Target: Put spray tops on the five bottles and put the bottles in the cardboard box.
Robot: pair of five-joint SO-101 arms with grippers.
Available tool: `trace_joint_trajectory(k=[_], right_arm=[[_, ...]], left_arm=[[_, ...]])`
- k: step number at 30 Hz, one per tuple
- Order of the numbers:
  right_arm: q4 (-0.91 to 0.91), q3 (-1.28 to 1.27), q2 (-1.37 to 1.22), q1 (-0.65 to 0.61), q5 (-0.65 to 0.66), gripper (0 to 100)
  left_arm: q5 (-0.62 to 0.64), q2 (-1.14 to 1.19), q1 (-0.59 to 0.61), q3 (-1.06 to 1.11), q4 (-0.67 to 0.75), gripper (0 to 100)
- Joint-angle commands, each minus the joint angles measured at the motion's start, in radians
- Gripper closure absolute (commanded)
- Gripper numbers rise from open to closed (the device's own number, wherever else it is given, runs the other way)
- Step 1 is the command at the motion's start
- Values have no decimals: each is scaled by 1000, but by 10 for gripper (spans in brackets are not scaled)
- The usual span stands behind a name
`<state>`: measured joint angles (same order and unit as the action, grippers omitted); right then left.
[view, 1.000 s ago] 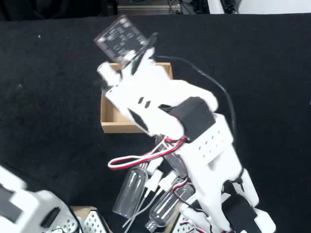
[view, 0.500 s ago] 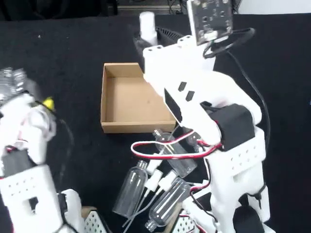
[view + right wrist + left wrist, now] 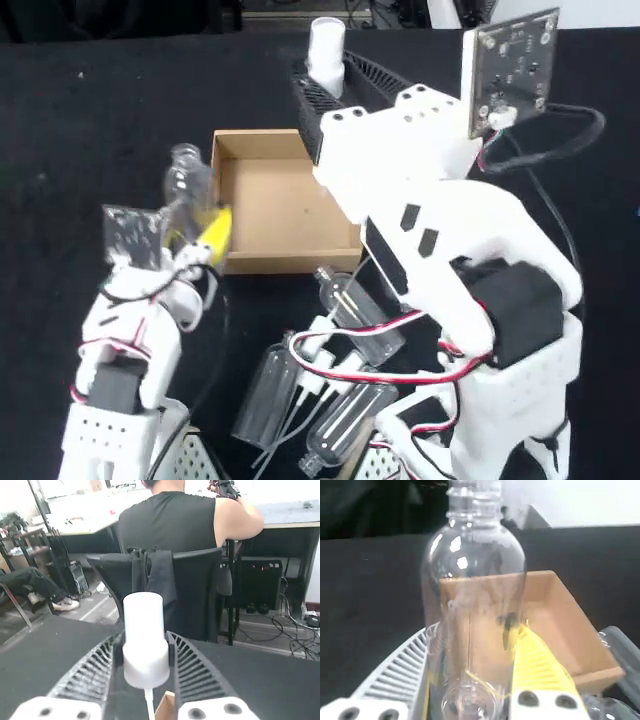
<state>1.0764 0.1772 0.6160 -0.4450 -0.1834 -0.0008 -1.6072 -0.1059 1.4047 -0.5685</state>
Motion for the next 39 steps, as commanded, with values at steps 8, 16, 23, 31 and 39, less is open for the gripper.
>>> trace_joint_trajectory(k=[8,16,23,31,39], right_arm=[[-133,-101,79,15,-224,987],[-425,-326,125,15,-207,987],[-559,-406,130,-17,-210,987],[-674,-604,343,-132,-199,987],[-838,-725,377,-135,-199,988]], left_arm=[[8,-209,-179,255,221,968],[8,-216,-174,295,308,967],[8,-216,-177,295,302,967],[8,-216,-179,295,301,967],[8,-216,-179,295,301,967]])
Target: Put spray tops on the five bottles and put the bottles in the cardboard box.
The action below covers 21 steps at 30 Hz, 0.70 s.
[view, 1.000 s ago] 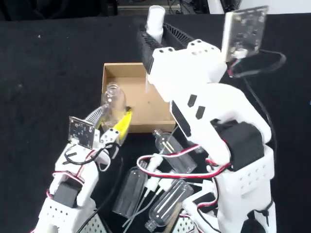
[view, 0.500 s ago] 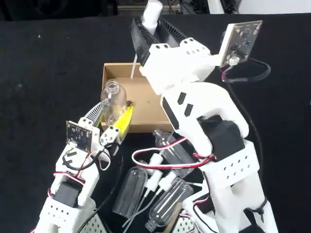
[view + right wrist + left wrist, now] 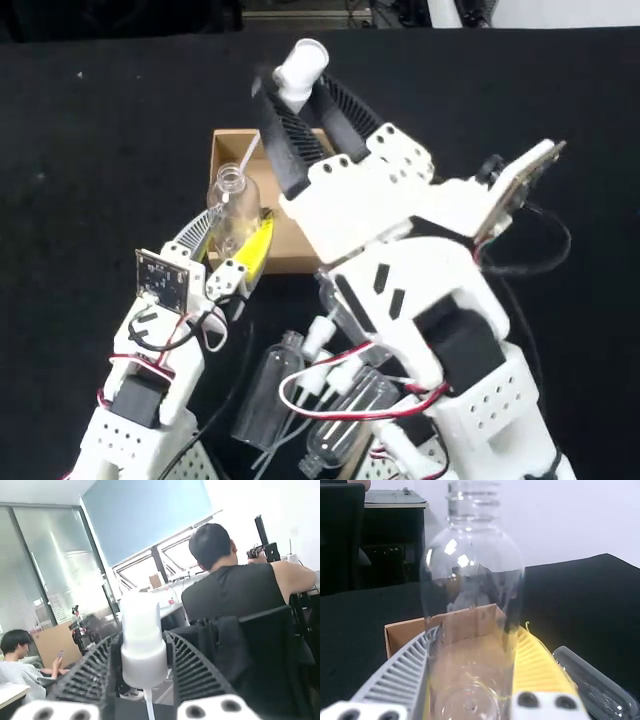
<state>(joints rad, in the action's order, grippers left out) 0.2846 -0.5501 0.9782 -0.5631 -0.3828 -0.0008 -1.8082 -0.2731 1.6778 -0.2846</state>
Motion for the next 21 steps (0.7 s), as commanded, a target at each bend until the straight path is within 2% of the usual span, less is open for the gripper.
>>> trace_joint_trajectory(k=[1,14,18,21], right_arm=[[-46,7,1,-17,0,988],[-34,18,-131,-38,-2,987],[80,21,-147,-46,11,987],[157,25,-131,-48,81,986]], left_arm=[[8,-15,-12,22,17,967],[8,-15,-12,22,17,967],[8,-15,-12,22,17,967],[8,-15,-12,22,17,967]])
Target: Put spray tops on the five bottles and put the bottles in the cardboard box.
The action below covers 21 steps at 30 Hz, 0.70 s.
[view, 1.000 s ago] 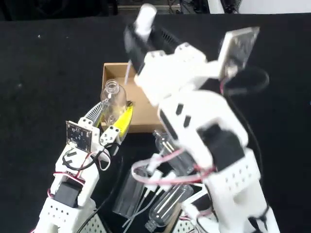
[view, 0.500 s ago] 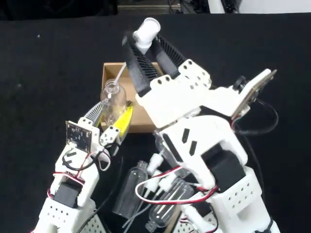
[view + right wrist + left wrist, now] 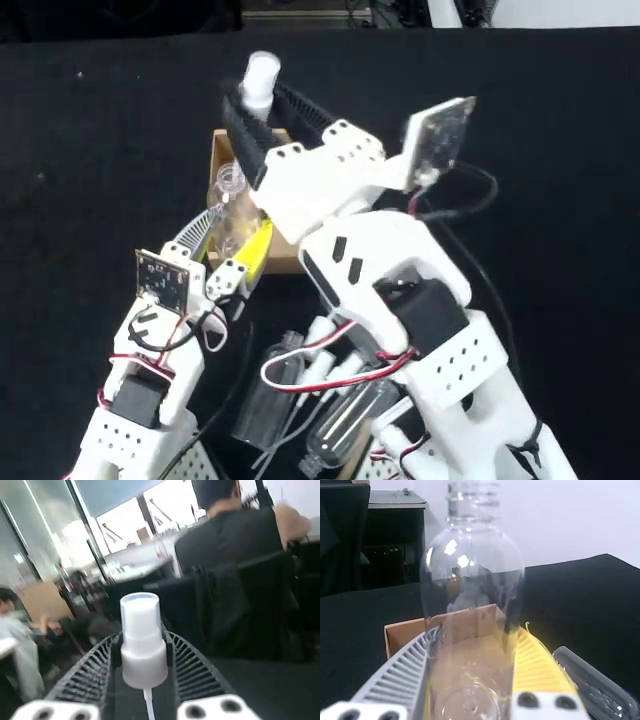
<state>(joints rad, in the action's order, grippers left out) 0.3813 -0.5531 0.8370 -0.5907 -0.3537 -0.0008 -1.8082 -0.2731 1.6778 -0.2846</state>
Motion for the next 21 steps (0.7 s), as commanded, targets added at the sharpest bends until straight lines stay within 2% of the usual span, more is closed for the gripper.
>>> trace_joint_trajectory(k=[1,4,7,9,14,21], right_arm=[[81,25,18,-29,71,986],[176,22,33,-92,140,962],[238,25,38,-167,201,868],[247,25,38,-169,222,823],[269,28,68,-124,222,815],[463,21,185,-104,224,815]], left_arm=[[8,-15,-12,22,17,967],[8,-15,-12,22,18,967],[8,-15,-12,22,18,967],[8,-15,-12,22,18,967],[8,-15,-12,22,18,967],[5,-15,-12,22,18,967]])
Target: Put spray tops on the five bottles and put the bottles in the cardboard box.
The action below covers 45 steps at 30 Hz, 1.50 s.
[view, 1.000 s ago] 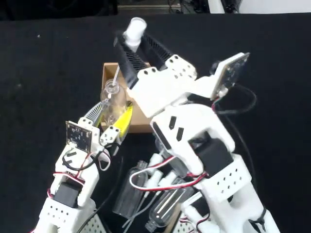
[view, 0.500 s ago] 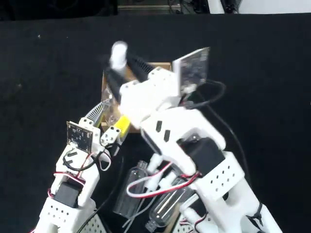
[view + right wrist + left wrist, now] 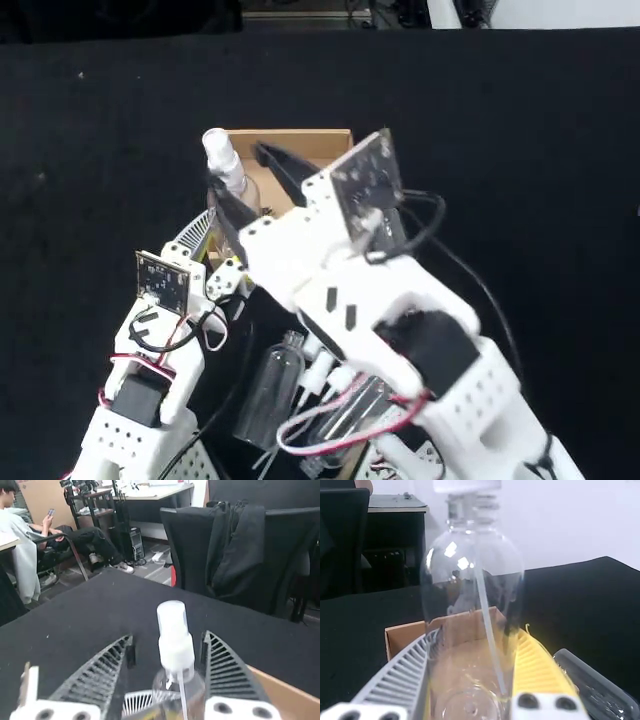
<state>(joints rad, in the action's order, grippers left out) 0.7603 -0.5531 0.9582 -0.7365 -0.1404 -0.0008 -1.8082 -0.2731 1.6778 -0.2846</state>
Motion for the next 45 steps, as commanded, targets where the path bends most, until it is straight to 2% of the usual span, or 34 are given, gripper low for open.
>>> trace_joint_trajectory(k=[1,11,17,31,34,37,45], right_arm=[[118,21,70,63,6,815],[295,28,36,77,14,805],[410,54,64,-38,95,703],[229,-108,61,-58,101,697],[221,-113,59,-32,103,697],[189,-136,67,43,95,701],[299,-179,67,121,95,698]], left_arm=[[2,-15,-12,22,18,967],[0,-15,-36,22,18,966],[-2,-14,-102,22,17,966],[5,-14,-108,22,17,966],[0,-14,-120,22,20,966],[5,-14,-182,22,23,966],[8,-15,-209,22,25,970]])
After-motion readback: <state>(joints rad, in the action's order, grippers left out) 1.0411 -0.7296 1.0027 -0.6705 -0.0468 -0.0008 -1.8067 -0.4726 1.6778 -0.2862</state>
